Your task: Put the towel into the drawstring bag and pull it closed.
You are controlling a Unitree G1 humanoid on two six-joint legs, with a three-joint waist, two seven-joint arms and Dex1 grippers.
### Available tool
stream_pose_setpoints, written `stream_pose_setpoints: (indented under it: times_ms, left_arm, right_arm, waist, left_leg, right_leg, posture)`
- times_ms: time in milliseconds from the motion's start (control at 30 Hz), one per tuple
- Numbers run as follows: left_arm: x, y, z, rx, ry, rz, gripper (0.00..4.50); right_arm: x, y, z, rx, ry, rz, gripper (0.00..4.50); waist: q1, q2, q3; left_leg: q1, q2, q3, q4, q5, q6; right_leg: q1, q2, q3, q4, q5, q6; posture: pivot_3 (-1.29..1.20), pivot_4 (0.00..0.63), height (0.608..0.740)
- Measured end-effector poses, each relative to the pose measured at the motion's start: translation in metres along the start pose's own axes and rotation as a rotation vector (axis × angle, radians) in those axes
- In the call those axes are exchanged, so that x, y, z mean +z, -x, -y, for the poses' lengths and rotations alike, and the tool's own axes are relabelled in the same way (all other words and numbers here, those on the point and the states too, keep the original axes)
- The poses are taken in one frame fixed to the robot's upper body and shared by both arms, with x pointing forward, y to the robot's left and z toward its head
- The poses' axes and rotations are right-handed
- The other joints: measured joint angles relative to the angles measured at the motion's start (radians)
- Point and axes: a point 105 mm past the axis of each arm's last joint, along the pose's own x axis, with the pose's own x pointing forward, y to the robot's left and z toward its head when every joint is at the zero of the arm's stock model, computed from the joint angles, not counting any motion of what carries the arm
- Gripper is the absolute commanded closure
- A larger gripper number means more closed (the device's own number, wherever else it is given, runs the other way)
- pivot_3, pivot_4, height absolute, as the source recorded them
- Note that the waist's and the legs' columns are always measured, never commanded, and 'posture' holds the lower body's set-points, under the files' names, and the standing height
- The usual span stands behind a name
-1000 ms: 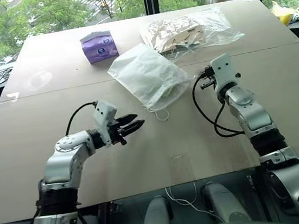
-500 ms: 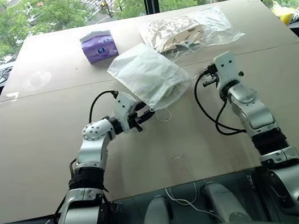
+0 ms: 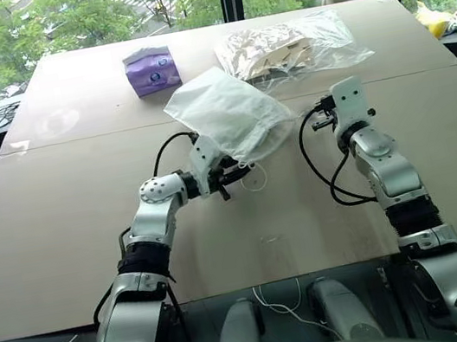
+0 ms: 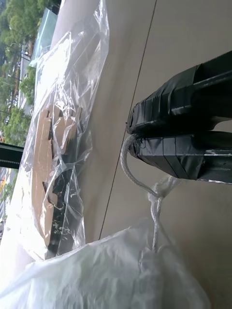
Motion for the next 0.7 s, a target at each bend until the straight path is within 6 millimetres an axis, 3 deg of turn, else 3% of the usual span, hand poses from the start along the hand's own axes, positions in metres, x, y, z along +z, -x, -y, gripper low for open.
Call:
stream_pose_setpoints:
  times_ms: [233,467,700]
  left_arm:
    - [0.003,0.0,-0.003,0.032,0.008,-0.009,4.43]
    - [0.03,0.027,-0.036,0.336,0.003,0.113,4.43]
    - [0.06,0.06,-0.059,0.64,-0.053,0.227,4.43]
  right_arm:
    - [0.003,0.001,0.006,-0.019,-0.008,0.008,4.5]
    - [0.011,0.003,0.019,-0.107,0.008,0.043,4.5]
    - [0.029,0.013,0.083,-0.433,-0.012,0.122,4.5]
  waist:
    - [-0.003,0.0,0.0]
    - [-0.001,0.0,0.0]
    - [0.012,0.0,0.0]
  left_leg:
    - [0.0,0.0,0.0,0.0,0.0,0.0]
    - [0.0,0.0,0.0,0.0,0.0,0.0]
    - [0.0,0.0,0.0,0.0,0.0,0.0]
  right_leg:
    - [0.0,0.0,0.0,0.001,0.0,0.0]
    - [0.0,0.0,0.0,0.001,0.0,0.0]
    - [0.0,-0.001,0.0,0.001,0.0,0.0]
  posture:
    - [0.0,0.15,0.74]
    - [0.0,0.15,0.74]
    - [0.0,0.15,0.74]
